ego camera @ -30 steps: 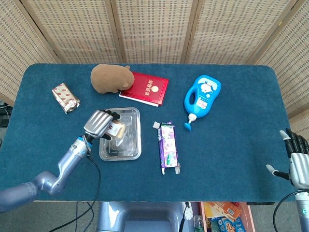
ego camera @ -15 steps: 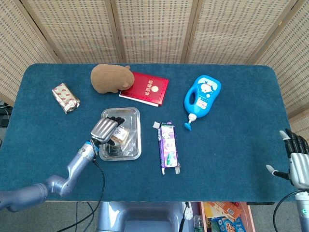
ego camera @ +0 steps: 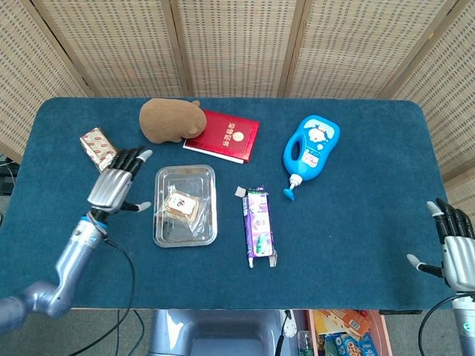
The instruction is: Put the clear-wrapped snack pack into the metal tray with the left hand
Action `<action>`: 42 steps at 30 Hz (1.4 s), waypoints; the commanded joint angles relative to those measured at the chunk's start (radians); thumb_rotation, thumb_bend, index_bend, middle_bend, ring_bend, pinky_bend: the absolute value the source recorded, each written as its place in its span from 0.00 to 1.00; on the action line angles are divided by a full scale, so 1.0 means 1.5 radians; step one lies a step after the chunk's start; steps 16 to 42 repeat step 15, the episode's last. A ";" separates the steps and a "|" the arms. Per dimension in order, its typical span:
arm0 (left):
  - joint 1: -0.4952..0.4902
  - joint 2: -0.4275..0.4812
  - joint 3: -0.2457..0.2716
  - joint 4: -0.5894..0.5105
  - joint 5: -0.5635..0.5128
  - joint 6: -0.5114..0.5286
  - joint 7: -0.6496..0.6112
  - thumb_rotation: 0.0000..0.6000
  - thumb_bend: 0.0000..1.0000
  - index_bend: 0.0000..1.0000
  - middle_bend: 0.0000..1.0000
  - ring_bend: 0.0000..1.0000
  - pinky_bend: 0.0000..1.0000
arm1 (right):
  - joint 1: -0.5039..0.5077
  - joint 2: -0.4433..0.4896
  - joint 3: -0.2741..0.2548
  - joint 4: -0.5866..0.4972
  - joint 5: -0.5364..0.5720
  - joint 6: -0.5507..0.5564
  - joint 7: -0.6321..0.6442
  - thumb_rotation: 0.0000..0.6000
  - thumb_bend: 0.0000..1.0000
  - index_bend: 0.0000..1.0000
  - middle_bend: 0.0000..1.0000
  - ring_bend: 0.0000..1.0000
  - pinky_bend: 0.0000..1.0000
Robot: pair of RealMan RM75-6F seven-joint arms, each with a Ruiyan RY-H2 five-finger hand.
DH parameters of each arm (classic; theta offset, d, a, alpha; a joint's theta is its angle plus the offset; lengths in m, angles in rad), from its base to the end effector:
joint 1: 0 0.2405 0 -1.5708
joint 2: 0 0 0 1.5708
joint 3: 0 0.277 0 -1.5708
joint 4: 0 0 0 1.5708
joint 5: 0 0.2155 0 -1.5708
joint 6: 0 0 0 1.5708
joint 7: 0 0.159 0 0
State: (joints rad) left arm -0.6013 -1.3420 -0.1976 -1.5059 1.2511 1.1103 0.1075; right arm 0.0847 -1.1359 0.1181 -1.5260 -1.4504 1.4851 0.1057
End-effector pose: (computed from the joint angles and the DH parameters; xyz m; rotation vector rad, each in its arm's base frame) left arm -0.2137 0.3747 0.0736 -1.6354 -0.9103 -1.0558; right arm -0.3486 -0.2133 0.1810 1.2783 -0.8987 0.9622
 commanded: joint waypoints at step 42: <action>0.242 0.152 0.113 -0.104 0.068 0.211 -0.056 1.00 0.00 0.00 0.00 0.00 0.00 | -0.007 0.004 -0.001 -0.005 -0.010 0.018 0.003 1.00 0.00 0.00 0.00 0.00 0.00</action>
